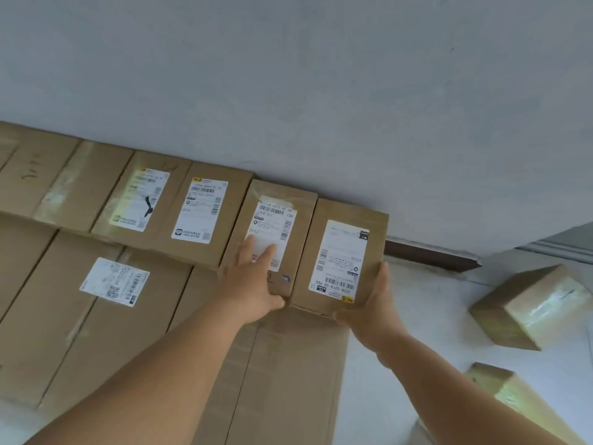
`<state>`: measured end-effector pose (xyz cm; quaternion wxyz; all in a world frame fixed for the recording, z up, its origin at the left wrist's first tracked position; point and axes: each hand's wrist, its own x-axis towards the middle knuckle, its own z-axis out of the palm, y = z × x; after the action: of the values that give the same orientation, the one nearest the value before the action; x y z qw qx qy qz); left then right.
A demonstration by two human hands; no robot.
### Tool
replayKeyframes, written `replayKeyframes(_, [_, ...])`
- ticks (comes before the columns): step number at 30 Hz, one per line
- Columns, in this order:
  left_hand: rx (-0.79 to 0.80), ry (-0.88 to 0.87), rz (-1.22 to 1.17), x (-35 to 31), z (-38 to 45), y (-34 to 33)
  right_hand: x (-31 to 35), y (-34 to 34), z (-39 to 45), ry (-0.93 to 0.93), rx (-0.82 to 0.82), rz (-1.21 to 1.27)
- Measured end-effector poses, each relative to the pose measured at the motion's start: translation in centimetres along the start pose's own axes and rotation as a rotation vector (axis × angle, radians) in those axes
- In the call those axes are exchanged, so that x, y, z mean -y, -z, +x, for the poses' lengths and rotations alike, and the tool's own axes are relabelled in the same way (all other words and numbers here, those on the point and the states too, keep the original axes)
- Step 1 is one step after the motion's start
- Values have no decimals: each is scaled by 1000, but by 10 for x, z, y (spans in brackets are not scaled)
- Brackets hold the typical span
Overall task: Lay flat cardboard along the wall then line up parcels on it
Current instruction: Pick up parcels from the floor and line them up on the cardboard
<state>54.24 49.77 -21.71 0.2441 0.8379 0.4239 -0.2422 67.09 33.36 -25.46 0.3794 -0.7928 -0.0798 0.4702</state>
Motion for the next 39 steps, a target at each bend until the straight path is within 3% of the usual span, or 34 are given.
replayKeyframes(4, [-46, -36, 60, 8, 5, -9, -6, 1, -8, 126, 13, -420])
replayKeyframes(10, [-109, -64, 87, 9, 18, -7, 8, 7, 3, 195, -65, -551])
replayKeyframes(21, [-69, -7, 84, -10, 16, 2, 22, 6, 8, 115, -39, -575])
replayKeyframes(27, [-258, -295, -78, -81, -17, -27, -5, 34, -32, 82, -237, -381])
replayKeyframes(34, [-126, -468, -233, -181, -66, -94, -94, 98, -83, -118, -396, -287])
replayKeyframes(39, [177, -204, -379, -230, -106, -168, -167, 148, -102, -269, -418, -255])
